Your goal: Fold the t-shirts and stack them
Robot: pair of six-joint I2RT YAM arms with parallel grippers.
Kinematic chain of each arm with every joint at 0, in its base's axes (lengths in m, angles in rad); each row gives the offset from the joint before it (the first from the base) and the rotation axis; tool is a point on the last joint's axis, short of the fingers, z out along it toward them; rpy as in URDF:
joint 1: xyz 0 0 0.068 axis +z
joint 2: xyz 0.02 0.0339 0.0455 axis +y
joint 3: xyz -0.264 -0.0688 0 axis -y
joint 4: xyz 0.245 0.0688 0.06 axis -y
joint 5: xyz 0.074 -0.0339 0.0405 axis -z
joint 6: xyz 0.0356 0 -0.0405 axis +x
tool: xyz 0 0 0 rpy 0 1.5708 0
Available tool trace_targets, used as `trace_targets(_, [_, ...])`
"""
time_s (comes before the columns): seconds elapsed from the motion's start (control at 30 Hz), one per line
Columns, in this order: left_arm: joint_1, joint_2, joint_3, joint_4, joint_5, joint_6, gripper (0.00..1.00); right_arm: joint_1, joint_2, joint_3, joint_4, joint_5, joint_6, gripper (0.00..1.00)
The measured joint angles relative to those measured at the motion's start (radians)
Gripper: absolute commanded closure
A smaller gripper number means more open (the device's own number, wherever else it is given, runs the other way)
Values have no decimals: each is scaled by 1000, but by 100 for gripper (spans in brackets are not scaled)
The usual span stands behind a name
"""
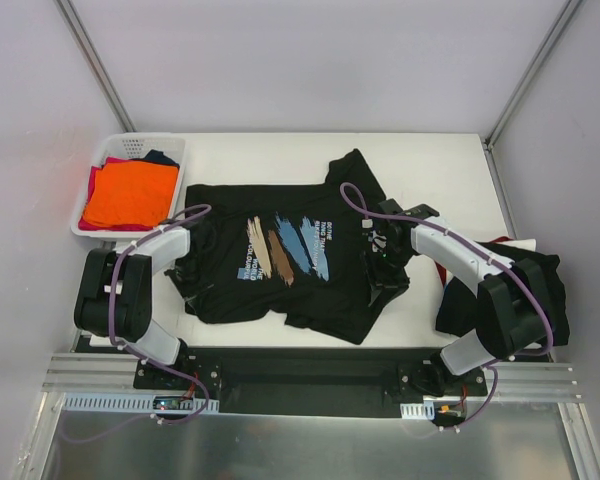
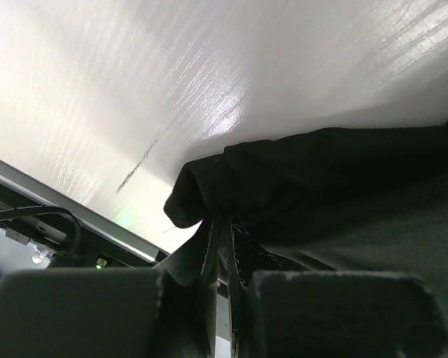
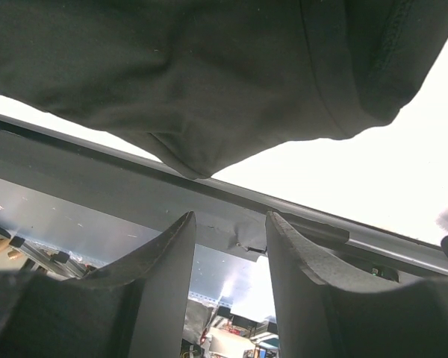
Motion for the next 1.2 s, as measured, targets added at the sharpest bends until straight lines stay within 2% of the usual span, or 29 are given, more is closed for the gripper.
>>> trace_targets(0.2, [0, -54, 27, -42, 2, 5, 100, 0, 14, 11, -4, 0, -2, 54])
trace_targets(0.53, [-48, -145, 389, -254, -60, 23, 97, 0, 62, 35, 0, -8, -3, 54])
trace_targets(0.67, [-67, -148, 384, -306, -61, 22, 96, 1, 66, 40, 3, -16, -3, 54])
trace_targets(0.97, [-127, -203, 229, -369, -46, 21, 95, 1, 66, 37, 4, -16, -3, 54])
trace_targets(1.07, [-126, -230, 238, -399, -55, 21, 95, 1, 66, 37, 4, -16, -3, 54])
trace_targets(1.2, [-127, -215, 334, -428, -77, 21, 93, 1, 66, 37, 3, -16, -3, 54])
